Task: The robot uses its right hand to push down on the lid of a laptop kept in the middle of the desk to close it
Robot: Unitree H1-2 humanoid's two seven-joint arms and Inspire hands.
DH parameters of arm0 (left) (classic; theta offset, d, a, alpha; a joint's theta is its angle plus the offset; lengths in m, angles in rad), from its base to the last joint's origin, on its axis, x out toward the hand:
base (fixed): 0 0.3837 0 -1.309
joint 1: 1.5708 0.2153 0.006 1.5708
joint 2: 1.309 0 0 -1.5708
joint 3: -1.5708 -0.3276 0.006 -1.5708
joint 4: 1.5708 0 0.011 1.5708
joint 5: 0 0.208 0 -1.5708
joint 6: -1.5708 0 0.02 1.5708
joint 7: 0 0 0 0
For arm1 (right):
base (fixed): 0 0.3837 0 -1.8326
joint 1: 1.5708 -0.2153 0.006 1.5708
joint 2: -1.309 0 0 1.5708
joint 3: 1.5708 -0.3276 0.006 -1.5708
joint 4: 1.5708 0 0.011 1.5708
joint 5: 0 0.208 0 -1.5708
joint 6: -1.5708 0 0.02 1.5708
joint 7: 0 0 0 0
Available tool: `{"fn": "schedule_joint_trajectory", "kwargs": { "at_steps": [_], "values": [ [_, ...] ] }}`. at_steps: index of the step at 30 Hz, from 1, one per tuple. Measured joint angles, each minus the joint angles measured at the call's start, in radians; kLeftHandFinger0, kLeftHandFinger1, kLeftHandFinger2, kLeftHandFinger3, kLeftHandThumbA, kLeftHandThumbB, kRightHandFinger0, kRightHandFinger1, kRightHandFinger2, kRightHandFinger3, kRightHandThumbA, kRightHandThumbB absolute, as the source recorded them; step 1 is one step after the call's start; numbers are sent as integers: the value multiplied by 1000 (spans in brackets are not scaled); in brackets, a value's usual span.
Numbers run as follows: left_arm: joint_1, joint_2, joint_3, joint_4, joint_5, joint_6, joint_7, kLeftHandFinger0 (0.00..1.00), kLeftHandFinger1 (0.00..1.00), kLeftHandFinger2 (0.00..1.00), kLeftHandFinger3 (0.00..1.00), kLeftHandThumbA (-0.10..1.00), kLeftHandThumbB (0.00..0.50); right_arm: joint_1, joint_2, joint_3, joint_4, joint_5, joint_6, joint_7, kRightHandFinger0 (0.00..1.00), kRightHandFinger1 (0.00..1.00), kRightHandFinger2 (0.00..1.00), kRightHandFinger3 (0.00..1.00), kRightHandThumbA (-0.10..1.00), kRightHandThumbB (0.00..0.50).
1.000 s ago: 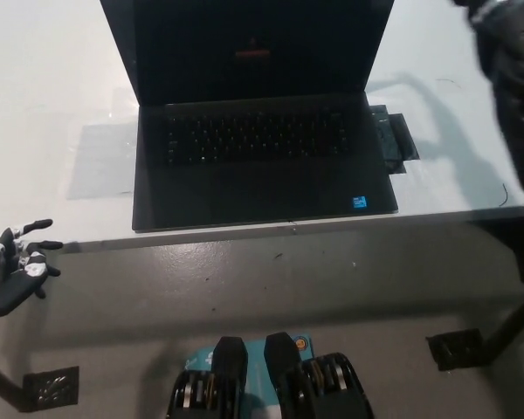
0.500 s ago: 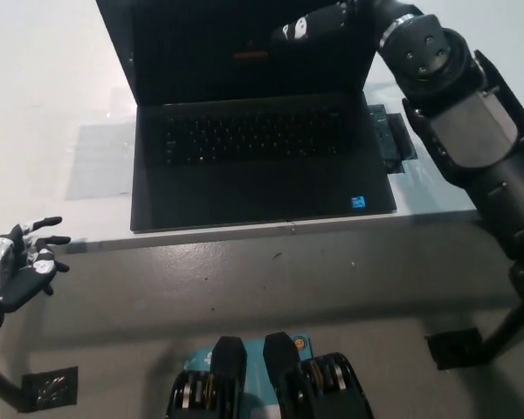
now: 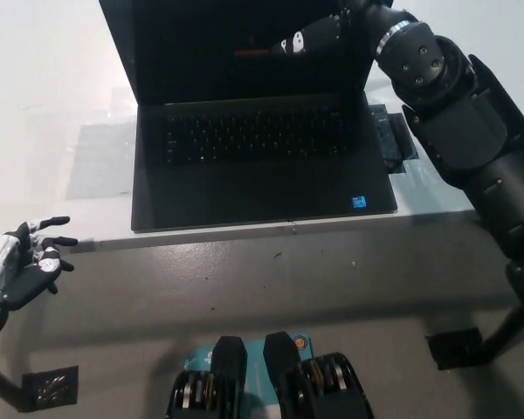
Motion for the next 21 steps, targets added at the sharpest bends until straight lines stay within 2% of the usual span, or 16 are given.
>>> {"fn": "schedule_joint_trajectory", "kwargs": {
  "at_steps": [3, 5, 8, 10, 11, 13, 15, 17, 21],
  "values": [
    [-6, 3, -3, 0, 0, -1, 0, 310, 467, 641, 771, 108, 7, 5, 0, -7, -3, -11, -6, 4, 1000, 998, 852, 956, 1000, 279],
    [-11, 4, -3, 0, 0, -1, -1, 331, 479, 647, 772, 100, 0, 15, 0, -14, -15, -17, -9, 8, 1000, 1000, 881, 988, 1000, 280],
    [-13, 6, -3, 0, 0, -1, -2, 347, 490, 661, 773, 92, 1, 47, -2, -27, -62, -30, -5, 15, 1000, 972, 884, 994, 1000, 313],
    [-14, 7, -4, 0, 0, -1, -4, 349, 480, 651, 772, 81, 0, 76, -4, -38, -108, -32, 15, 23, 1000, 944, 872, 980, 1000, 295],
    [-15, 8, -4, 1, 0, -1, -6, 319, 462, 636, 753, 74, 0, 93, -6, -46, -151, -33, 36, 26, 1000, 934, 868, 973, 1000, 277],
    [-17, 10, -4, 1, 0, -1, -9, 306, 456, 629, 742, 67, 0, 132, -11, -60, -230, -32, 74, 31, 1000, 943, 872, 979, 1000, 274],
    [-18, 10, -4, 2, 0, -1, -11, 276, 440, 612, 726, 70, 13, 167, -15, -68, -296, -32, 111, 37, 1000, 956, 895, 987, 1000, 223],
    [-18, 10, -4, 2, -1, 0, -12, 270, 436, 603, 731, 81, 11, 213, -18, -80, -377, -30, 153, 46, 1000, 970, 914, 998, 1000, 200],
    [-18, 10, -4, 3, -1, 2, -15, 281, 462, 630, 764, 90, 0, 303, -21, -103, -542, -18, 229, 68, 1000, 967, 924, 1000, 1000, 189]
  ]
}}
